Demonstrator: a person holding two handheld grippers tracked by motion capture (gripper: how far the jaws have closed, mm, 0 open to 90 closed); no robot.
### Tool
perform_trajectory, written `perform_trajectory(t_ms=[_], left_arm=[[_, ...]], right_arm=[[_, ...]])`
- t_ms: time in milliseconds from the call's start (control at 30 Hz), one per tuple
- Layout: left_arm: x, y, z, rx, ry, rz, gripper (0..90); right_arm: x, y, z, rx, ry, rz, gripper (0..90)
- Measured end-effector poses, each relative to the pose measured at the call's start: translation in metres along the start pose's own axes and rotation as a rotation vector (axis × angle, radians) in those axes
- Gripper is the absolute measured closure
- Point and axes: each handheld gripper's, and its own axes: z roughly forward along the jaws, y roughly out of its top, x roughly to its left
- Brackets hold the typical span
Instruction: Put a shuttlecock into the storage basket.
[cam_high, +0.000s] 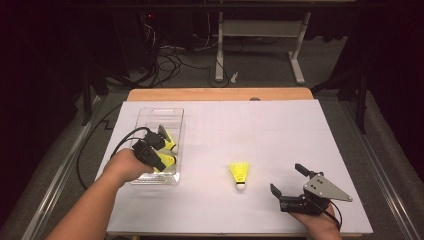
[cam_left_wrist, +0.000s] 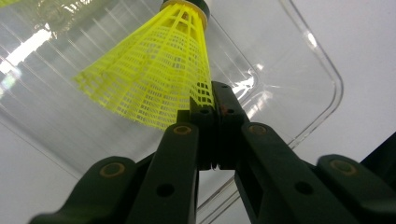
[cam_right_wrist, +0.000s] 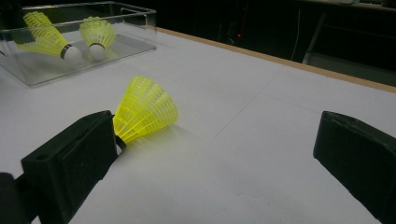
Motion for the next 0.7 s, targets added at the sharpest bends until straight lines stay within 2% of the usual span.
perform_trajectory(t_ms=[167,700], left_arm=[[0.0035,-0.0024,0.0002,-0.014,-0.003,-0.022,88.5],[0.0032,-0.0039,0.0066,0.008,-0.003,-0.025,87.6]], right_arm=[[-0.0003,-0.0001,-0.0003,0.000,0.000,0.001,0.3],[0.0003,-0.0001,0.0002,0.002,0.000,-0.001,0.3]])
